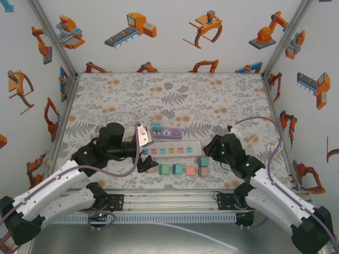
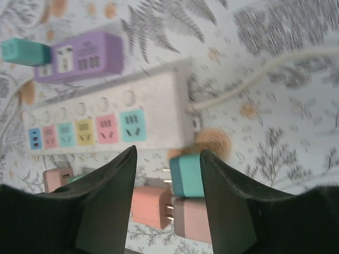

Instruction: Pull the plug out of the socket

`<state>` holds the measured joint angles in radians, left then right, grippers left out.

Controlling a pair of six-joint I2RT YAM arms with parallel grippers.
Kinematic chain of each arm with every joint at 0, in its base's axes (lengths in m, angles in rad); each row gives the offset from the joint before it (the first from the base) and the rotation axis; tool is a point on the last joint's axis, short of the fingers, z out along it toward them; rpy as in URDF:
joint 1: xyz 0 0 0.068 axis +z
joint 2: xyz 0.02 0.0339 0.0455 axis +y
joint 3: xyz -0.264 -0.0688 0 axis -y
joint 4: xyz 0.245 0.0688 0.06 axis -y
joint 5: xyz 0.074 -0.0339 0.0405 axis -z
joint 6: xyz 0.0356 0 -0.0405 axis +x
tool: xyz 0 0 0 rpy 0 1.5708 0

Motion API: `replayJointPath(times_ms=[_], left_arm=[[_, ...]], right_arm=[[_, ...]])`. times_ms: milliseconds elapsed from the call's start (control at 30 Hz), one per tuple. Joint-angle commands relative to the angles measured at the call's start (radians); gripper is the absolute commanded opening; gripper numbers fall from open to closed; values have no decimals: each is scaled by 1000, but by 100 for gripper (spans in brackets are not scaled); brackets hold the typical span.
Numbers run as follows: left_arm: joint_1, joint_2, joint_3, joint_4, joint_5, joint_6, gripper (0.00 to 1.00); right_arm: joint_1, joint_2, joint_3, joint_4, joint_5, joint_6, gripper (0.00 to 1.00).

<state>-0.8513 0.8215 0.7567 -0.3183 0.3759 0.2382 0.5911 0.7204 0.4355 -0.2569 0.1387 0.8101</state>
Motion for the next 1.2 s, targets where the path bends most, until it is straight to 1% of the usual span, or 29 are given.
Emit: replayJointPath(times_ms=[0,33,100,167,233,300,433,533,633,667,733,767,900,1067,1167], left_arm=[[-3,4,10,25,-220,-124,97],[0,12,15,27,-266,-159,97],[12,28,21,25,-298,-189,97],[38,46,16,42,-309,-234,97],[80,65,13,63,-279,-293,97],[130,81,13,86,-234,-350,97],[221,126,9,125,-196,-454,97],[286,188,38,118,-179,-528,97],[339,259,71,89,-209,-593,97],[350,283,79,85,-215,-591,97],[370,335,92,72,-265,-589,97],[383,356,97,70,-267,-598,97],[426,433,102,106,-234,-608,97],[442,519,127,123,-225,-596,100],[445,561,141,138,-219,-593,95]], right_arm=[[-4,32,74,172,-40,-249,50],[-4,59,93,218,-62,-303,50],[-5,128,150,285,-119,-407,50],[-1,223,223,328,-195,-533,50],[18,303,284,349,-260,-687,50],[42,374,342,348,-307,-861,50],[67,516,464,284,-432,-1179,52],[81,631,573,190,-510,-1350,54],[87,743,664,148,-546,-1428,57],[87,772,684,146,-561,-1444,58],[88,839,719,168,-596,-1471,61],[88,866,732,177,-611,-1478,62],[88,986,798,202,-687,-1504,64],[88,1111,881,195,-749,-1510,64],[88,1179,931,170,-793,-1510,63]])
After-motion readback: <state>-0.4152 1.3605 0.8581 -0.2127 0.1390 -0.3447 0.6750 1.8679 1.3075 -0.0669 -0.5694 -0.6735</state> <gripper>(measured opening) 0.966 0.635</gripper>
